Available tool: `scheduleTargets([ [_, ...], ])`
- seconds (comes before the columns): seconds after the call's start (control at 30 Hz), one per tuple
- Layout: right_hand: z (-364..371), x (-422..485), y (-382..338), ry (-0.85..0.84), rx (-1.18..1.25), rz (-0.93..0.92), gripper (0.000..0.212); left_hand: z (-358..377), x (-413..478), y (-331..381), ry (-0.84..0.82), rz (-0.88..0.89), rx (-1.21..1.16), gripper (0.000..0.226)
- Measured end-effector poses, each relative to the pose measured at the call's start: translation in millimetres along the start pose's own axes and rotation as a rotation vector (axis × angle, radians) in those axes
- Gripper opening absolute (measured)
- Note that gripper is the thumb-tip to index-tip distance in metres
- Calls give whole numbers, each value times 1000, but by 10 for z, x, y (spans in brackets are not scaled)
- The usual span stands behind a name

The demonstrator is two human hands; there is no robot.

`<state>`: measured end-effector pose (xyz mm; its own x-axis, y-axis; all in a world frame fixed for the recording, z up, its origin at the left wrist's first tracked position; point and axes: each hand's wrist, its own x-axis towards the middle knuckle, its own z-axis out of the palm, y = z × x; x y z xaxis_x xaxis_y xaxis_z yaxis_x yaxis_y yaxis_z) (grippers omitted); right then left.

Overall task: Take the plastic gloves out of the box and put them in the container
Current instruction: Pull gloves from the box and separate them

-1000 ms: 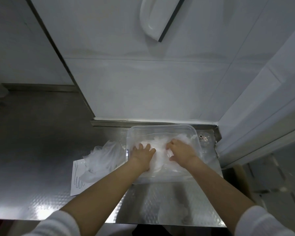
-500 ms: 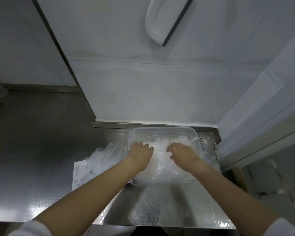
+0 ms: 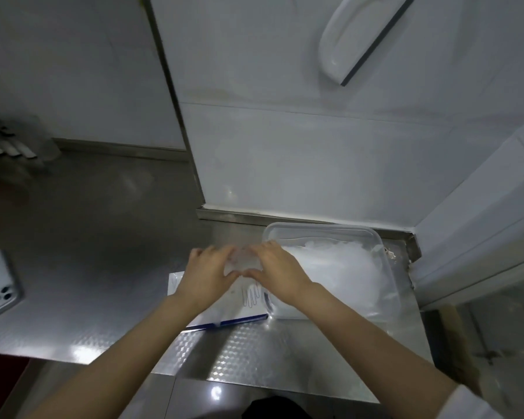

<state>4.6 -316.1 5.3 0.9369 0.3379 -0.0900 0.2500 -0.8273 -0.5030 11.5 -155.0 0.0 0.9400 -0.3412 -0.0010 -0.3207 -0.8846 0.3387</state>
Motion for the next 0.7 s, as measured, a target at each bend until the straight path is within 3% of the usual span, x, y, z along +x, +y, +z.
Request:
scheduleTargets([
  [0.07,36,52,-68,24,-29,7,24,49,-65,-118,-21,-31,29,24],
  [0.13,26,41,-73,50,-2,50,20,120,-91,-188,-36,-54,21,23],
  [0.33,-39,-26,-72,57,75,83,18,267,-188,-340,-193,-114,143,22],
  [0.57,-116,-78,-40,187,151,105,17,341,-177,-305,-236,-152,248,32],
  [0.7,-212,-110,47,248,173,101,29,317,-157,-247,-275,-219,213,33],
])
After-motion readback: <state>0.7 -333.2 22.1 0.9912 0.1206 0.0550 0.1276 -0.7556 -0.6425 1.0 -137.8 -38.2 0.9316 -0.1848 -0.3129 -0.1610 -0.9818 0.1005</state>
